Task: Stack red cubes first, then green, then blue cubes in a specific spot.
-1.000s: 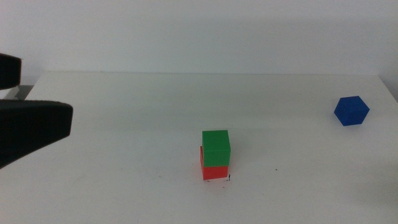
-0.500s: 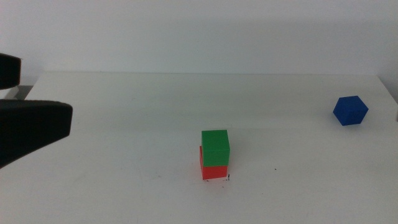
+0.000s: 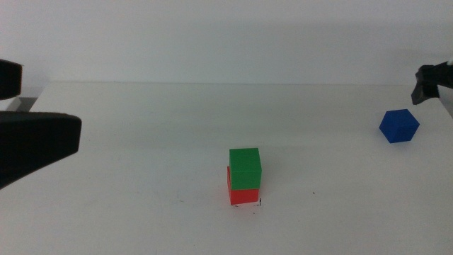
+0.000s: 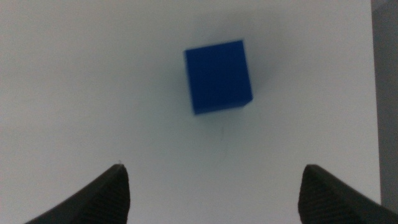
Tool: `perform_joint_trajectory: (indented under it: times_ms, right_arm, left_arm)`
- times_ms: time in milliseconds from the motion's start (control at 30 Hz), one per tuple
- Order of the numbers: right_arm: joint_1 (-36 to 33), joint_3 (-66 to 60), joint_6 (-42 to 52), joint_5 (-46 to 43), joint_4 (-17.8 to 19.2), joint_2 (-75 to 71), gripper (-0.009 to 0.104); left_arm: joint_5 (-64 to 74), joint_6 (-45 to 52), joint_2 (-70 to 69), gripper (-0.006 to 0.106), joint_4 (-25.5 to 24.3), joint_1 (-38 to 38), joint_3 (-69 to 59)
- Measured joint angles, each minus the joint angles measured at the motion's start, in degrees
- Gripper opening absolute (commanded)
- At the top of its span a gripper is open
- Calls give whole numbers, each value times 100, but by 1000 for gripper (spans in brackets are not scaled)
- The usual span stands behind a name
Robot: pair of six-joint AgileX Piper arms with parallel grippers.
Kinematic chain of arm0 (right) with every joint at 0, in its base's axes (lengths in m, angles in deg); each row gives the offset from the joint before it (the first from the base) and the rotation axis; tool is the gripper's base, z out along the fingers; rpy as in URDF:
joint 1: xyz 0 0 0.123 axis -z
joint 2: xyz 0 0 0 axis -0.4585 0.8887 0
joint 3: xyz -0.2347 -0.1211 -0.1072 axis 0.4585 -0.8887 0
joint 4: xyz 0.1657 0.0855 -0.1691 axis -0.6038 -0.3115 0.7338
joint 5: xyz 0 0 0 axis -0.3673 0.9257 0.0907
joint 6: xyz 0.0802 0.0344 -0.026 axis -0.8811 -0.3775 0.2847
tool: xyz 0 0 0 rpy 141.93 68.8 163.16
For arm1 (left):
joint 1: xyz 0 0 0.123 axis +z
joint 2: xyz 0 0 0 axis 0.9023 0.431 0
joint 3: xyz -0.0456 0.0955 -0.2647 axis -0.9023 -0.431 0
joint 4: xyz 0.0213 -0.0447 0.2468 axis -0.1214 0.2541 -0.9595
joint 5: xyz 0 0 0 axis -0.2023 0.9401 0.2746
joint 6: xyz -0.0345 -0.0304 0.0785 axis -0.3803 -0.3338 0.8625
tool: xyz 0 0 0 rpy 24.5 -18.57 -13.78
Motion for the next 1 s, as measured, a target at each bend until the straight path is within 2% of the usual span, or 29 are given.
perform_joint_trajectory:
  times_ms: [300, 567, 633, 733, 800, 833, 1000]
  right_arm:
    - [32, 1455, 458, 137, 64, 1732, 93]
    - [32, 1617, 609, -157, 97, 2474, 90]
    - [32, 1622, 617, -230, 97, 2629, 79]
    - [32, 1622, 617, -259, 97, 2762, 42]
    - [17, 1622, 617, -259, 97, 2776, 23]
    - [-2, 1622, 602, -259, 97, 2751, 17]
    - [-257, 1622, 196, 193, 121, 2271, 15]
  left_arm:
    - [0, 0, 0, 93, 0, 0, 0]
    - [0, 0, 0, 93, 0, 0, 0]
    - [0, 0, 0, 93, 0, 0, 0]
    - [0, 0, 0, 93, 0, 0, 0]
    - [0, 0, 0, 93, 0, 0, 0]
    - [0, 0, 0, 93, 0, 0, 0]
    - [0, 0, 0, 93, 0, 0, 0]
